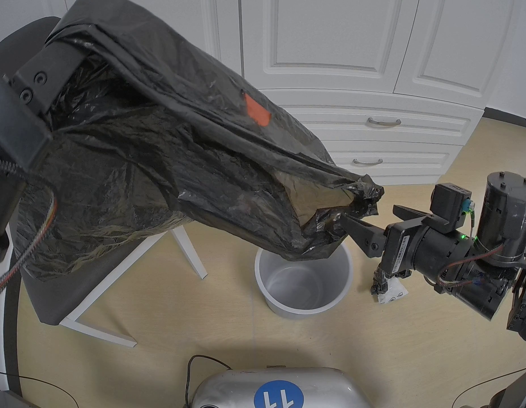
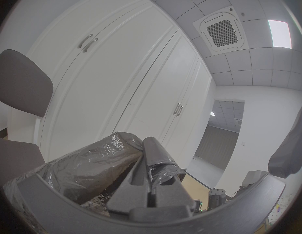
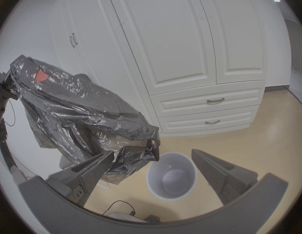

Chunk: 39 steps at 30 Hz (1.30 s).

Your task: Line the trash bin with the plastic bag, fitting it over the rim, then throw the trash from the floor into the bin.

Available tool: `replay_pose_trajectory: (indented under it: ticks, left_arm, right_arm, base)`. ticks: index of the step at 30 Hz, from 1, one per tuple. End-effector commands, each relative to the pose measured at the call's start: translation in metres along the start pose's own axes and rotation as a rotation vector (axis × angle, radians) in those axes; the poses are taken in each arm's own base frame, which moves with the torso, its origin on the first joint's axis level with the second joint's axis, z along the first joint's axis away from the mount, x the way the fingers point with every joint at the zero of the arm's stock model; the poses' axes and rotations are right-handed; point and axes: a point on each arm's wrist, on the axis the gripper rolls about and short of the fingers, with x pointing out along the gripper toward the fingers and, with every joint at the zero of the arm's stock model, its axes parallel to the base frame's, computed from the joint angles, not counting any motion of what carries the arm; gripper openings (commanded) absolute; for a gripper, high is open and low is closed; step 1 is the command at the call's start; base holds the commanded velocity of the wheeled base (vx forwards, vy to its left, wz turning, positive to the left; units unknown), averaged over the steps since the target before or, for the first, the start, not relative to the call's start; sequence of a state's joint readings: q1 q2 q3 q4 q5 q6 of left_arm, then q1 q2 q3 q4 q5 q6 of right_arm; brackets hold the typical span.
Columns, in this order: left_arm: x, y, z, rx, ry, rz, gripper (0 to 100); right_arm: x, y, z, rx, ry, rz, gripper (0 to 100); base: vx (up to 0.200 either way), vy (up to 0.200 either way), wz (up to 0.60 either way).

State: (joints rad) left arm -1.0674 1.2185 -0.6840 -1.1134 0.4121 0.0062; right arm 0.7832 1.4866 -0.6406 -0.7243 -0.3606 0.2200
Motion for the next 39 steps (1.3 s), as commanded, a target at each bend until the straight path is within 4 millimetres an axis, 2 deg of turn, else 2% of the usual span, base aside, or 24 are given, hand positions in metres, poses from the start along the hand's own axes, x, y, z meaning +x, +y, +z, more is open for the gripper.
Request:
replay_pose_trajectory:
  ticks: [1, 7, 11, 19, 27, 39]
  left_arm:
    - [-0.002, -0.003, -0.002, -0.007, 0.012, -0.016, 0]
    - [0.0, -0.004, -0.006, -0.008, 0.022, -0.019, 0]
    - [0.0, -0.004, -0.005, -0.01, 0.02, -0.019, 0]
    - [-0.003, -0.003, 0.006, -0.02, -0.014, -0.019, 0]
    - [-0.008, 0.0, 0.017, -0.033, -0.048, -0.018, 0]
    - [-0.009, 0.0, 0.014, -0.028, -0.037, -0.019, 0]
  right_arm:
    - [0.0, -0.001, -0.007, -0.009, 0.022, 0.03, 100]
    - [0.004, 0.001, -0.011, -0.004, -0.004, 0.044, 100]
    - [0.008, 0.006, -0.024, 0.0, -0.032, 0.08, 100]
    - [0.016, 0.01, -0.037, -0.054, -0.13, 0.129, 100]
    - [0.017, 0.008, -0.028, -0.034, -0.252, 0.127, 100]
    - [0.007, -0.01, -0.007, -0.04, -0.33, 0.083, 100]
  base:
    - [0.0, 0.0, 0.0]
    - [0.0, 0.0, 0.0]
    - [0.0, 0.0, 0.0]
    - [0.0, 0.0, 0.0]
    - [0.0, 0.0, 0.0]
    - [0.0, 0.0, 0.0]
